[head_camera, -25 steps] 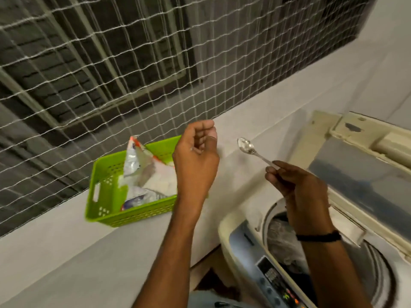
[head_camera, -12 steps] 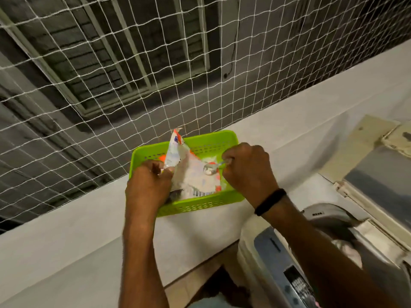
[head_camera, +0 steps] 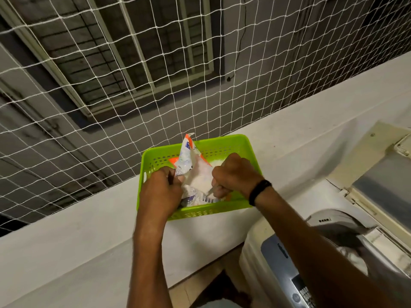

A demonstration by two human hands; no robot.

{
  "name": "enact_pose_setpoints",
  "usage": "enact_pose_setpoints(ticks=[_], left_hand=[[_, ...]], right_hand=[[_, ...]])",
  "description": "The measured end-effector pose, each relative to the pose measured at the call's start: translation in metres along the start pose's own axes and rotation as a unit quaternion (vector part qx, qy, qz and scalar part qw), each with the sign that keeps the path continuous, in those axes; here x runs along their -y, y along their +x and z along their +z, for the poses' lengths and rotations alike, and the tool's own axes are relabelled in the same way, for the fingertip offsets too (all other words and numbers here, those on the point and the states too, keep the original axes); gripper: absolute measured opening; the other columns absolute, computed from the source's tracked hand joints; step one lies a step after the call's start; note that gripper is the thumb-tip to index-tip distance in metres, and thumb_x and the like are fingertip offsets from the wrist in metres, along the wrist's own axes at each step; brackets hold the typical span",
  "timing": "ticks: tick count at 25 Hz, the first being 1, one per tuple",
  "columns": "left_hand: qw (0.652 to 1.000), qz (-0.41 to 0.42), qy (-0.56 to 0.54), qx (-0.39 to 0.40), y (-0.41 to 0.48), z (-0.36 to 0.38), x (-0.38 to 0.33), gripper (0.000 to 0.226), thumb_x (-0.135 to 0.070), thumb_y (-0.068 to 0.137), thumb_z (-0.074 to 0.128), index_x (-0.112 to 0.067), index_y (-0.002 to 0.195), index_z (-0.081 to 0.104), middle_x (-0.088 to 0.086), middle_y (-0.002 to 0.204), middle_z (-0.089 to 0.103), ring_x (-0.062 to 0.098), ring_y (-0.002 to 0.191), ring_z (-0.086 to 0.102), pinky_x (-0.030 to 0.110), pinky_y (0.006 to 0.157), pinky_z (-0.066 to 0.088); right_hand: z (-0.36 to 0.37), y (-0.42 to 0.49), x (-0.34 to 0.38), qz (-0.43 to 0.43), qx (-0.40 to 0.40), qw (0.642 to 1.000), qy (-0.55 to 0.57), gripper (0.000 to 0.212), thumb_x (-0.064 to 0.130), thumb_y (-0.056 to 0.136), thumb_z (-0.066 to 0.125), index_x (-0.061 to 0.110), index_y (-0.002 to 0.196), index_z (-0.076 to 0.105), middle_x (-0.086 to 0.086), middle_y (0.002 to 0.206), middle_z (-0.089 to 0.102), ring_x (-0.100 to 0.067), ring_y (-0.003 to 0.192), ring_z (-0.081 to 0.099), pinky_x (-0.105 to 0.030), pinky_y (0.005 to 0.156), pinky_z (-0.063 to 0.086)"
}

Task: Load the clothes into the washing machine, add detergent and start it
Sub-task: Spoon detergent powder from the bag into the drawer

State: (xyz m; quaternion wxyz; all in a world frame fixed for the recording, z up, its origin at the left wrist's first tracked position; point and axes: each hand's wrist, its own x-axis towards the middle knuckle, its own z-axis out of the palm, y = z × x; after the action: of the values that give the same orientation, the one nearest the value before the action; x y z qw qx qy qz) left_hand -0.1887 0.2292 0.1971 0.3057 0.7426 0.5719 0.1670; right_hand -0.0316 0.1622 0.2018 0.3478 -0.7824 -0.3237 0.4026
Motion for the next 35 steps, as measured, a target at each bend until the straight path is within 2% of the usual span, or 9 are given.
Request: enact_pose_setpoints(ticks=[2, 3, 7, 10, 13, 17, 20, 25, 35], left_hand=[[1.000, 0.004, -0.006, 0.010, 0.001, 0.000, 0.003, 0.018, -0.030, 0.093, 0.062, -0.015, 0.082, 0.061, 0.004, 0.075, 0.064, 0.033, 0.081, 0.060, 0.037, 0.072, 0.047], [1.000, 0.004, -0.011, 0.012, 0.001, 0.000, 0.005, 0.017, -0.030, 0.093, 0.062, -0.016, 0.083, 0.062, 0.003, 0.075, 0.064, 0.032, 0.081, 0.060, 0.037, 0.073, 0.048], [0.999, -0.018, -0.037, -0.010, 0.003, -0.003, 0.011, 0.011, -0.034, 0.092, 0.060, -0.024, 0.090, 0.065, -0.002, 0.086, 0.071, 0.030, 0.089, 0.063, 0.040, 0.084, 0.052], [0.998, -0.031, -0.040, -0.024, 0.004, -0.004, 0.010, 0.009, -0.034, 0.091, 0.062, -0.026, 0.093, 0.065, -0.002, 0.091, 0.073, 0.030, 0.093, 0.064, 0.037, 0.085, 0.050], [0.998, -0.027, -0.043, -0.042, 0.001, -0.004, 0.006, 0.009, -0.029, 0.090, 0.061, -0.028, 0.098, 0.064, -0.002, 0.096, 0.073, 0.029, 0.094, 0.064, 0.037, 0.087, 0.051], [0.996, -0.013, -0.061, -0.060, -0.005, -0.008, -0.003, 0.016, -0.019, 0.090, 0.057, -0.031, 0.099, 0.062, -0.008, 0.084, 0.067, 0.029, 0.092, 0.064, 0.039, 0.088, 0.051], [0.994, -0.002, -0.088, -0.070, -0.011, -0.008, -0.014, 0.024, -0.010, 0.086, 0.056, -0.031, 0.098, 0.063, -0.019, 0.080, 0.063, 0.025, 0.090, 0.065, 0.041, 0.088, 0.053], [0.980, 0.028, -0.173, -0.091, -0.013, -0.002, -0.024, 0.040, 0.003, 0.076, 0.062, -0.033, 0.094, 0.062, -0.015, 0.091, 0.069, 0.010, 0.091, 0.068, 0.044, 0.090, 0.055], [0.945, 0.078, -0.251, -0.193, -0.019, 0.006, -0.037, 0.035, -0.006, 0.078, 0.060, -0.032, 0.101, 0.063, -0.010, 0.105, 0.070, 0.012, 0.101, 0.066, 0.042, 0.095, 0.053]], right_hand=[[0.006, 0.004, -0.005, 0.041, 0.013, 0.993, 0.113, 0.021, 0.011, 0.079, 0.049, -0.004, 0.072, 0.061, -0.015, 0.066, 0.068, -0.037, 0.065, 0.071, -0.032, 0.046, 0.054], [0.008, 0.005, -0.007, 0.049, 0.018, 0.985, 0.164, 0.022, 0.006, 0.082, 0.046, -0.007, 0.074, 0.061, -0.016, 0.064, 0.067, -0.036, 0.060, 0.071, -0.029, 0.044, 0.052], [0.007, 0.005, -0.009, 0.046, -0.014, 0.957, 0.287, 0.020, -0.006, 0.082, 0.040, -0.006, 0.068, 0.054, -0.011, 0.045, 0.050, -0.023, 0.036, 0.052, -0.041, 0.058, 0.048], [0.000, 0.001, -0.010, 0.044, -0.052, 0.959, 0.275, 0.020, -0.001, 0.082, 0.046, -0.011, 0.073, 0.060, -0.012, 0.049, 0.056, -0.026, 0.043, 0.059, -0.042, 0.062, 0.045], [-0.012, -0.007, -0.012, 0.037, -0.081, 0.961, 0.260, 0.023, 0.002, 0.083, 0.051, -0.014, 0.081, 0.067, -0.023, 0.066, 0.068, -0.032, 0.058, 0.072, -0.037, 0.051, 0.057], [-0.031, -0.020, -0.015, 0.020, -0.079, 0.949, 0.305, 0.024, -0.006, 0.088, 0.044, -0.019, 0.091, 0.064, -0.033, 0.084, 0.069, -0.038, 0.067, 0.072, -0.037, 0.064, 0.063], [-0.044, -0.030, -0.018, 0.024, -0.056, 0.936, 0.347, 0.024, -0.013, 0.090, 0.039, -0.019, 0.093, 0.062, -0.027, 0.079, 0.067, -0.031, 0.061, 0.069, -0.026, 0.057, 0.061], [-0.051, -0.038, -0.020, 0.006, -0.060, 0.919, 0.390, 0.026, -0.016, 0.092, 0.037, -0.014, 0.085, 0.062, -0.020, 0.069, 0.065, -0.020, 0.051, 0.070, -0.020, 0.050, 0.056], [-0.069, -0.048, -0.029, 0.010, -0.057, 0.904, 0.424, 0.026, -0.018, 0.090, 0.037, -0.021, 0.102, 0.060, -0.024, 0.080, 0.064, -0.031, 0.068, 0.066, -0.023, 0.060, 0.061]])
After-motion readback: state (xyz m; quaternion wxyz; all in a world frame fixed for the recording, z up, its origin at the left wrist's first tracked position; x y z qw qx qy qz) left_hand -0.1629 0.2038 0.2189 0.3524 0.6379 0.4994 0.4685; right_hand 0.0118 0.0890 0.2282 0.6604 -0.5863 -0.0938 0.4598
